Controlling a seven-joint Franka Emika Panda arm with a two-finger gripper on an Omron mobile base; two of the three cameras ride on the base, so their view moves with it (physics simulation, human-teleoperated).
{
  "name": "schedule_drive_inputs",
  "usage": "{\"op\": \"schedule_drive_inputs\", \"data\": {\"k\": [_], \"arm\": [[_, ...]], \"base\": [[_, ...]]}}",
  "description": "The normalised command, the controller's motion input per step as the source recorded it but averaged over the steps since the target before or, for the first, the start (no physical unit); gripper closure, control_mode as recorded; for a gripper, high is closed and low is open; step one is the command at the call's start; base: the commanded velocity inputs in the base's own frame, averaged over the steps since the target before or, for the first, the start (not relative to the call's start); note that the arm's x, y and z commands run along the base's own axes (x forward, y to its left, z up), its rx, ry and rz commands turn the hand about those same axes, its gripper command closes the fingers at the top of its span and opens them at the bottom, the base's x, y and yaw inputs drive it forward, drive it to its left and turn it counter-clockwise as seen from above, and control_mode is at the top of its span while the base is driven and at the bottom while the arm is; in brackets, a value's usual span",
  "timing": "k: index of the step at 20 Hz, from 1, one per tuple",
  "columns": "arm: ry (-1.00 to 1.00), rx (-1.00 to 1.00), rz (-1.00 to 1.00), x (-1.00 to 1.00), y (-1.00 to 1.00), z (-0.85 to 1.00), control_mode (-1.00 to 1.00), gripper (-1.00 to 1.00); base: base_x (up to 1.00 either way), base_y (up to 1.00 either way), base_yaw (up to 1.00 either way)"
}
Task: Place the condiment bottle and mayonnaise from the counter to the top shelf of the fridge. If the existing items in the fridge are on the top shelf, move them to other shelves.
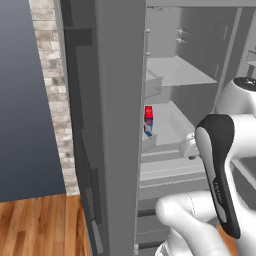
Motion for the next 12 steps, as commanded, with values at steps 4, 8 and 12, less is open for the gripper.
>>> {"op": "schedule_drive_inputs", "data": {"k": [4, 8, 12], "arm": [[0.0, 0.0, 0.0, -0.07, 0.0, 0.0, -1.0, -1.0], [0.0, 0.0, 0.0, -0.03, 0.0, 0.0, 1.0, -1.0], [0.0, 0.0, 0.0, 0.0, 0.0, 0.0, 1.0, -1.0]], "base": [[0.0, 0.0, 0.0], [-0.12, 0.0, 0.0], [-0.86, -0.03, 0.0]]}}
